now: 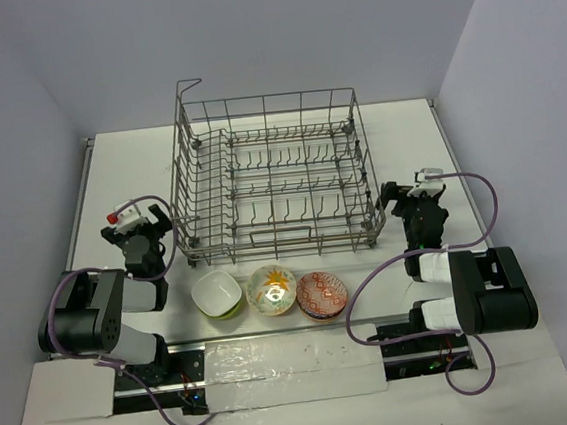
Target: Load the bowls into the dish rack
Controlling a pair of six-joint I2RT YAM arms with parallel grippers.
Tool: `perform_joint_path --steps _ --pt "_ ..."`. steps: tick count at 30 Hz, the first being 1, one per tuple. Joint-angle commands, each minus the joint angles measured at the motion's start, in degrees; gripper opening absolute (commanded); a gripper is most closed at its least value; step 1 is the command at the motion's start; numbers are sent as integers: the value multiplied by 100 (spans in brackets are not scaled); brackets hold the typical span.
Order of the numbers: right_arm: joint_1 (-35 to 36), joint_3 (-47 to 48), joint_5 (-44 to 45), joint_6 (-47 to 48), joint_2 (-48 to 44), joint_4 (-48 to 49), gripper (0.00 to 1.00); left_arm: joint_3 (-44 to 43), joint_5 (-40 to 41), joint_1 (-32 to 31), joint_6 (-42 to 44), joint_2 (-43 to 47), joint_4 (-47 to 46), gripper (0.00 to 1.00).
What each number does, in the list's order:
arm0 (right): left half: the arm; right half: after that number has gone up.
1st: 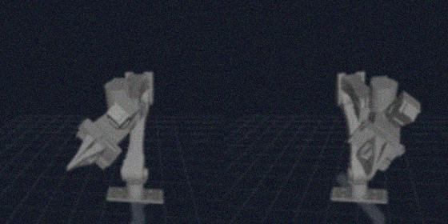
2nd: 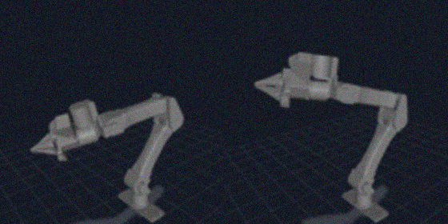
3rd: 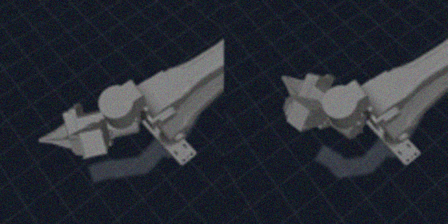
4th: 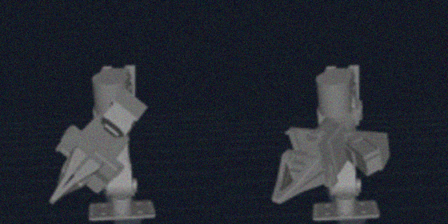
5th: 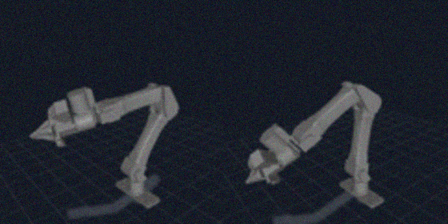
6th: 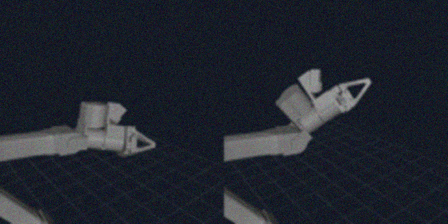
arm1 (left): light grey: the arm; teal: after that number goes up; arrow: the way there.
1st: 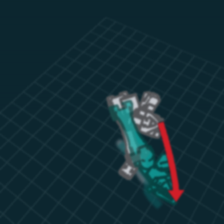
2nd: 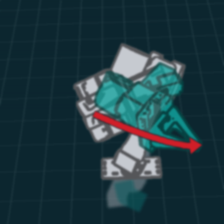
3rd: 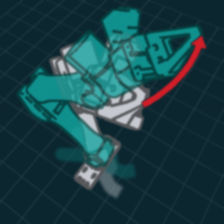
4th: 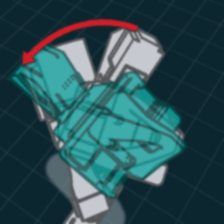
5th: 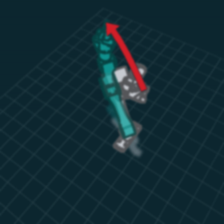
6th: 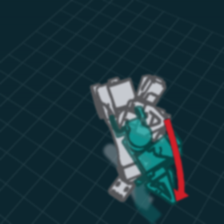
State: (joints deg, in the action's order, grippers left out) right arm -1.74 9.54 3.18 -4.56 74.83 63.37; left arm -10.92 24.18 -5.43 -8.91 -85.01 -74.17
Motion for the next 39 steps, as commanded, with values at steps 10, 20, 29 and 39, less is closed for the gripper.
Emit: perform_joint_path --steps 10,20,29,39 --pt "147 232 -248 7 23 210 100 -112 -133 -2 -41 37 -124 99" --pt "147 233 -248 7 6 210 100 -139 -274 68 -76 64 -53 99" --pt "147 382 -2 -107 -109 -132 100 -183 148 147 -366 143 174 99" --pt "147 558 542 -405 -627 -958 100 -156 166 148 -366 143 60 99"
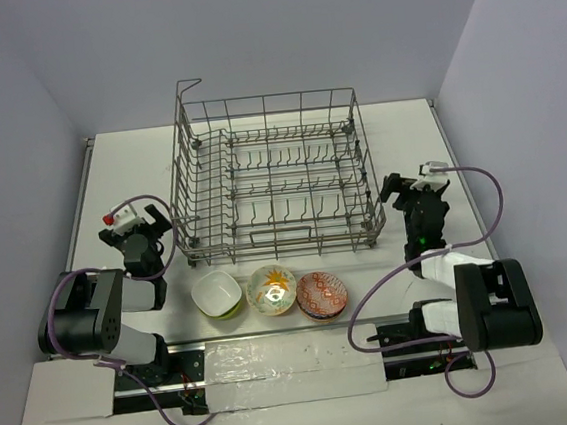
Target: Load the bowls into the dish rack
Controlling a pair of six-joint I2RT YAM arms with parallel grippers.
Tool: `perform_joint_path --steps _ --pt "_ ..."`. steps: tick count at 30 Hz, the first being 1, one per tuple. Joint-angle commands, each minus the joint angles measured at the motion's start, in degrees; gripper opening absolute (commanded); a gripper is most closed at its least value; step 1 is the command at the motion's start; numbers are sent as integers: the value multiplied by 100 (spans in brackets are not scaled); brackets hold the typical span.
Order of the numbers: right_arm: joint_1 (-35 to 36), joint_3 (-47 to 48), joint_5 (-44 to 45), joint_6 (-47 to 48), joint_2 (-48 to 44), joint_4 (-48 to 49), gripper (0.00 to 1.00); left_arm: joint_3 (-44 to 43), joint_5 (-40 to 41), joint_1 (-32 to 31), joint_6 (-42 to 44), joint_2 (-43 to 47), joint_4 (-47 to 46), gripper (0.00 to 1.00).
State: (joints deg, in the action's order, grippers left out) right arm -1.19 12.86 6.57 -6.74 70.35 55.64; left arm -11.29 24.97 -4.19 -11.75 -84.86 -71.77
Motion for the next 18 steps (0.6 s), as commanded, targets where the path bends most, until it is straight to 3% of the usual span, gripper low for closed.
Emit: perform_joint_path --steps 1,13,18 --pt "84 225 352 -222 -223 -254 100 -119 87 23 -91 145 -128 99" --pt "66 506 1198 -820 -1216 -1432 100 -102 -70 32 -30 180 -136 99" --pt "58 480 1110 -881 -1436 -1477 100 -874 -274 93 -29 716 1673 99"
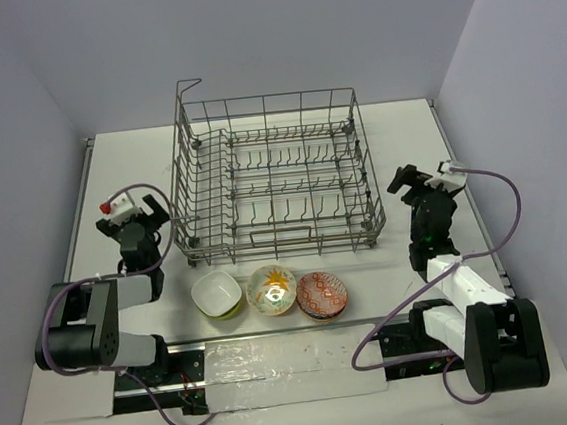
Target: Load the bowls into the dish rack
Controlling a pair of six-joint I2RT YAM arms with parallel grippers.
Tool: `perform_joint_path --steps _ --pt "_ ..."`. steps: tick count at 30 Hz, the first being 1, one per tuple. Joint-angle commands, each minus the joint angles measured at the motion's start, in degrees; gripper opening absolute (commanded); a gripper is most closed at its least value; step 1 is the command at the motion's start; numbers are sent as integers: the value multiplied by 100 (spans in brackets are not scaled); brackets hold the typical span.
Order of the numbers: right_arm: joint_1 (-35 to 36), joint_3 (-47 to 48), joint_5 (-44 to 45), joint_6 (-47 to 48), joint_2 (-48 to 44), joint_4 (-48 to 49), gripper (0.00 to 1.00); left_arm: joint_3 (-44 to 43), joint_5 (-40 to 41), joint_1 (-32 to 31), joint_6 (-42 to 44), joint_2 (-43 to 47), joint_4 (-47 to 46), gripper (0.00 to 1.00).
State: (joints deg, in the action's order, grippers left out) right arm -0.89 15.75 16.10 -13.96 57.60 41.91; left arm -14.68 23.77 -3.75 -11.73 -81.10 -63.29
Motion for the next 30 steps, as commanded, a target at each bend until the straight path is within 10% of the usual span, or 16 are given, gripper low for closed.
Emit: perform_joint_path --steps 1,15,30 --pt "27 192 139 -160 -197 -104 100 -597 -127 50 -31 367 940 99" --pt "27 762 464 -924 58 -1435 100 -984 1814 58 -671 2141 2749 99" --pt "587 2125 166 -530 -996 -3242 100 -4667 2413 -169 -3917 1299 8684 99"
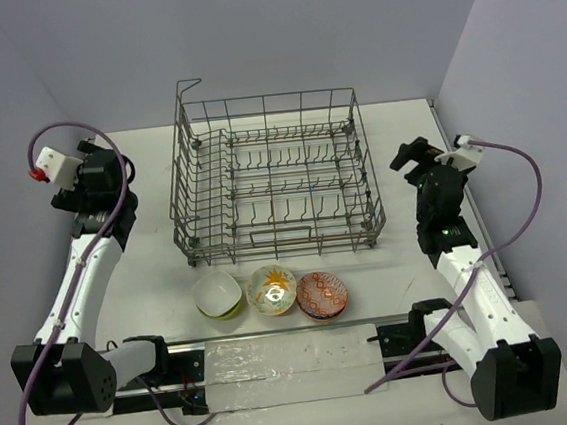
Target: Load the bowls into the dish rack
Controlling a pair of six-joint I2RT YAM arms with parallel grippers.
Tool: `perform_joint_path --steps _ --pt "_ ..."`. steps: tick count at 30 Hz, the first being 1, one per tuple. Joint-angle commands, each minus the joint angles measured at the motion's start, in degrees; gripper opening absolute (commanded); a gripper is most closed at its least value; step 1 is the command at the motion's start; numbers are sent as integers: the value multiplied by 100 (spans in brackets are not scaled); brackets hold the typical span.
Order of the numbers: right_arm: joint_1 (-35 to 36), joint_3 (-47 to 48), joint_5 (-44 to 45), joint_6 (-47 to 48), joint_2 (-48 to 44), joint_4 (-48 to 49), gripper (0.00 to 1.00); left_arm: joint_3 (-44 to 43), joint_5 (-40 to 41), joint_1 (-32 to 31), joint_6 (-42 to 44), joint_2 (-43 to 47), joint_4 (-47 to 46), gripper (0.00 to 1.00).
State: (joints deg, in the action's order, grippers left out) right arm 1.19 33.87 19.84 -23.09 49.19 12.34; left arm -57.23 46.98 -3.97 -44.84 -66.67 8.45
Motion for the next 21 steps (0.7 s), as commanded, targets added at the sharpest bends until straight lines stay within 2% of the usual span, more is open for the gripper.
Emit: perform_joint_path --steps 1,5,6,10,14,21 --pt "495 366 9 480 -199 -293 100 -446 48 -244 -414 -188 1467 99" --pt "672 427 -575 604 -217 -118 100 -499 -618 -262 -193 -232 1388 99" --pt "663 602 -943 569 -104 -239 100 -499 -977 -262 -35 -197 1283 99" --pt "663 1034 -1129 121 301 -768 100 -385 -1620 -289 239 49 914 99" --pt "663 1201 -2043 68 582 -759 100 -682 -1990 -359 247 225 1071 99" --pt "777 1641 -2949 147 899 -1120 100 -1457 -2570 -359 458 32 1818 99"
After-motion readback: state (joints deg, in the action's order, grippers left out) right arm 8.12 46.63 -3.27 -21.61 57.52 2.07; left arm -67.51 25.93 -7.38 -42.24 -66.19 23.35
